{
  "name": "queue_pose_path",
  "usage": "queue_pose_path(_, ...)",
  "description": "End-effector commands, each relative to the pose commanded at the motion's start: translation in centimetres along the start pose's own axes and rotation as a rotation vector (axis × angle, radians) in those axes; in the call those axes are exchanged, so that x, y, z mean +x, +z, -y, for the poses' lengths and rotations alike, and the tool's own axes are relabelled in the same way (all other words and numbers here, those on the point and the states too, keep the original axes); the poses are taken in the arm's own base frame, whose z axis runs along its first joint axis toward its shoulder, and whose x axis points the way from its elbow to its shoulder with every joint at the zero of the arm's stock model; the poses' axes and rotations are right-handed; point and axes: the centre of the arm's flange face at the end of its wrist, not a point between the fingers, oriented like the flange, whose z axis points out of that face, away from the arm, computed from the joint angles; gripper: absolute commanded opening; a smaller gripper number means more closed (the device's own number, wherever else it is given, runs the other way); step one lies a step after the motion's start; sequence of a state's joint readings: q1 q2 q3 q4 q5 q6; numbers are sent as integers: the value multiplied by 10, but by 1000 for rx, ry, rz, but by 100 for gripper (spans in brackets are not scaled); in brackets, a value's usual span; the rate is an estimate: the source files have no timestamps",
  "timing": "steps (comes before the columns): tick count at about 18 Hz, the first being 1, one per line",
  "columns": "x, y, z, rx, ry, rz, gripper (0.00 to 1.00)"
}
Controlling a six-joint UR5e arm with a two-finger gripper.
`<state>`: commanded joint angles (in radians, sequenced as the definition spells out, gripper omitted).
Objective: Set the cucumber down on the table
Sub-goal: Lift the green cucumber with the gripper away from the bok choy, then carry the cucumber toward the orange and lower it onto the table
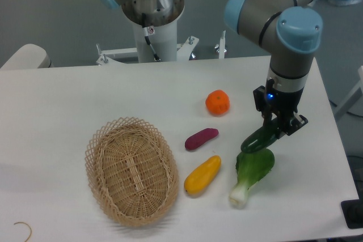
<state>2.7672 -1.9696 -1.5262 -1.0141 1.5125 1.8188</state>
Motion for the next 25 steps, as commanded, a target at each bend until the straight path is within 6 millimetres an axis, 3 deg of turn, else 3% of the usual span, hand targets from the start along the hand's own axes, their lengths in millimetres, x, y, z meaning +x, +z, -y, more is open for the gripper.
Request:
queue_pose_path(3, 3, 19, -25, -1, 75, -19, 38)
queue_pose_path(10, 25, 75, -58, 17, 172, -88, 38)
queue_pose_path(15, 49, 93, -79, 35, 231, -124, 39)
queue_pose_path(25, 76, 115, -81, 55, 200, -183, 39)
